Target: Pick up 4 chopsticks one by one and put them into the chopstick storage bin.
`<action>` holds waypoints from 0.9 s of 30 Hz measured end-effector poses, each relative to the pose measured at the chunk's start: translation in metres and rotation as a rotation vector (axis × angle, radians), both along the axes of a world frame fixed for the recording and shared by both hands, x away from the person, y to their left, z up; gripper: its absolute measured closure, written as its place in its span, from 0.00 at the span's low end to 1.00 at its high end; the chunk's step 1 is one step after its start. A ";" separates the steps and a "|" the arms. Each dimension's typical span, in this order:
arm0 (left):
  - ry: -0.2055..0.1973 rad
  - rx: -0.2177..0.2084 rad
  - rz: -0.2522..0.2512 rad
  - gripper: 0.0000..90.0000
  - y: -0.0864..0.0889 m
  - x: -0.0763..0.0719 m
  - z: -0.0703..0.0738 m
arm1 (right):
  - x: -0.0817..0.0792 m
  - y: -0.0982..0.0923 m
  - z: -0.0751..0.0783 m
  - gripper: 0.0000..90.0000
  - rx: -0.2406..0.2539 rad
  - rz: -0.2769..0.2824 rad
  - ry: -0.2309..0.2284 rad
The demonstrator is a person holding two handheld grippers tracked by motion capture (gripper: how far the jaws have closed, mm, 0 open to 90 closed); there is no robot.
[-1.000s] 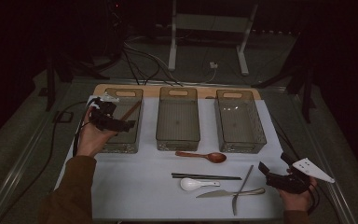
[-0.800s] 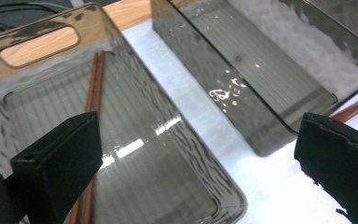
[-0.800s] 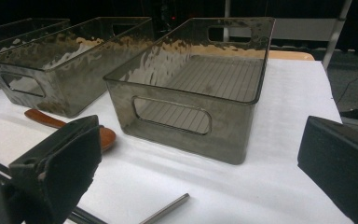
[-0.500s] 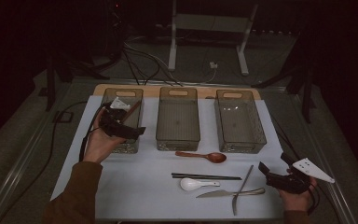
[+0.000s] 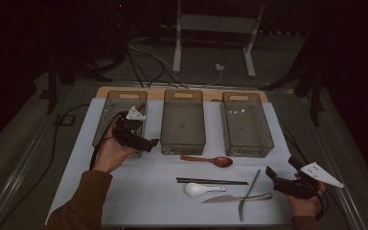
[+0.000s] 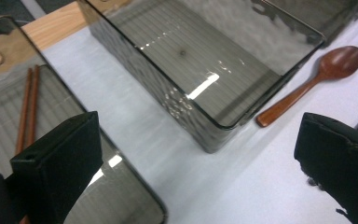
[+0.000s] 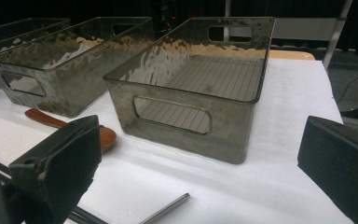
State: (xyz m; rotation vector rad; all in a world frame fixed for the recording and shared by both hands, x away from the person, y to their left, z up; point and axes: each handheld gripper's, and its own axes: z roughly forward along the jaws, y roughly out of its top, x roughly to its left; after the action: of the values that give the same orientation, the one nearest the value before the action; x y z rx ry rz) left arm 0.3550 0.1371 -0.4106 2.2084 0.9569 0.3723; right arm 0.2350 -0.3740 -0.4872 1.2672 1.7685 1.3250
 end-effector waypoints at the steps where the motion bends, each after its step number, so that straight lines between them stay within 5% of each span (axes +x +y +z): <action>1: 0.001 0.004 -0.007 0.02 -0.001 0.000 -0.001 | 0.000 0.000 0.000 0.00 0.000 -0.001 0.000; 27: 0.027 0.023 -0.112 0.02 -0.036 -0.014 -0.023 | 0.000 -0.001 0.000 0.00 0.001 -0.002 -0.004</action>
State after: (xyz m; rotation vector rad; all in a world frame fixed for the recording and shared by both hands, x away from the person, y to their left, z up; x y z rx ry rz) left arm 0.3408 0.1016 -0.4335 2.2811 0.8430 0.3032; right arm 0.2346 -0.3746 -0.4867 1.2652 1.7639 1.3264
